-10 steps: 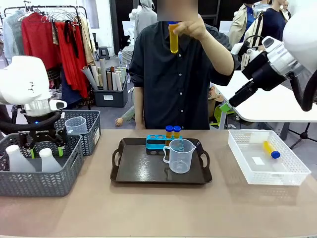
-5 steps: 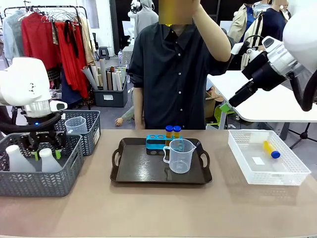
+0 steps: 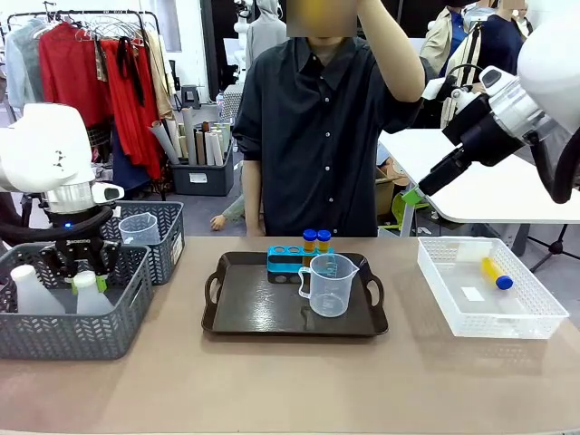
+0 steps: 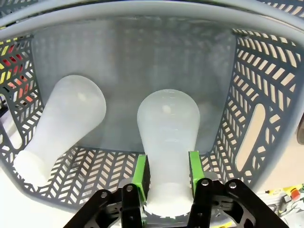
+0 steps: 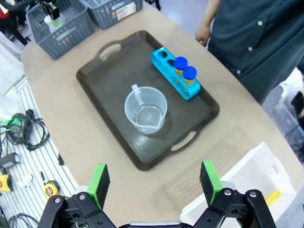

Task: Prepare the laboratory tools.
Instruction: Pick up one Small flask and place it on the Handle tray.

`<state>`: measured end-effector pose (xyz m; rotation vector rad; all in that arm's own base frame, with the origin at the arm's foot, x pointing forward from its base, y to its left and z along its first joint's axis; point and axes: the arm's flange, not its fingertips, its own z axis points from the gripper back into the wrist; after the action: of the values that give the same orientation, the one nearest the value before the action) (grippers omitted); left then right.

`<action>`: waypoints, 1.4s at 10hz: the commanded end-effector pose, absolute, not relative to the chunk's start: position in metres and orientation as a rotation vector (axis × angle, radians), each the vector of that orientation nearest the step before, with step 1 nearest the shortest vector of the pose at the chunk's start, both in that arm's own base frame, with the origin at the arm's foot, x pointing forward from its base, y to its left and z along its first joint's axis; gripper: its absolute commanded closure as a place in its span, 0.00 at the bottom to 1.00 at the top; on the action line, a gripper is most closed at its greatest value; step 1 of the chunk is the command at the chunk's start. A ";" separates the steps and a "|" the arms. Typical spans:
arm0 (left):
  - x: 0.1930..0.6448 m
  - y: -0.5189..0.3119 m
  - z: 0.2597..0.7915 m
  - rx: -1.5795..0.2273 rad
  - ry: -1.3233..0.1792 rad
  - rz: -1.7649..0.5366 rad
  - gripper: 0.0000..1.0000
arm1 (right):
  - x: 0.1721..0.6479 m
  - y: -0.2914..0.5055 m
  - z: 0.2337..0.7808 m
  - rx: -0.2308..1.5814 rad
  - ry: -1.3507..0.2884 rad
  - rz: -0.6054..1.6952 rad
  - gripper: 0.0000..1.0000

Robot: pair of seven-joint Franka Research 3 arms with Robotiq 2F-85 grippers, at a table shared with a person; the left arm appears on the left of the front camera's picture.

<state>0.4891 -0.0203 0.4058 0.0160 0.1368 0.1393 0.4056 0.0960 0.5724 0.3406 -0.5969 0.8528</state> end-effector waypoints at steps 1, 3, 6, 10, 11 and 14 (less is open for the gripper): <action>0.483 -0.022 0.405 -0.016 0.139 0.128 1.00 | 0.406 0.096 0.574 0.365 -0.606 0.854 0.00; 0.485 -0.022 0.410 -0.032 0.129 0.124 1.00 | 0.406 0.096 0.574 0.365 -0.606 0.854 0.00; 0.498 -0.018 0.442 -0.051 0.091 0.116 1.00 | 0.406 0.096 0.574 0.365 -0.606 0.854 0.00; 0.530 -0.023 0.533 -0.010 0.104 0.011 1.00 | 0.406 0.096 0.574 0.365 -0.606 0.854 0.00; 0.537 -0.029 0.561 -0.005 0.084 -0.007 1.00 | 0.406 0.096 0.574 0.365 -0.606 0.854 0.00; 0.550 -0.053 0.636 0.008 0.034 -0.069 1.00 | 0.406 0.096 0.574 0.365 -0.606 0.854 0.00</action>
<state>0.5341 -0.0510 0.6240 -0.0131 0.0272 -0.0391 0.4056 0.0959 0.5724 0.3406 -0.5970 0.8527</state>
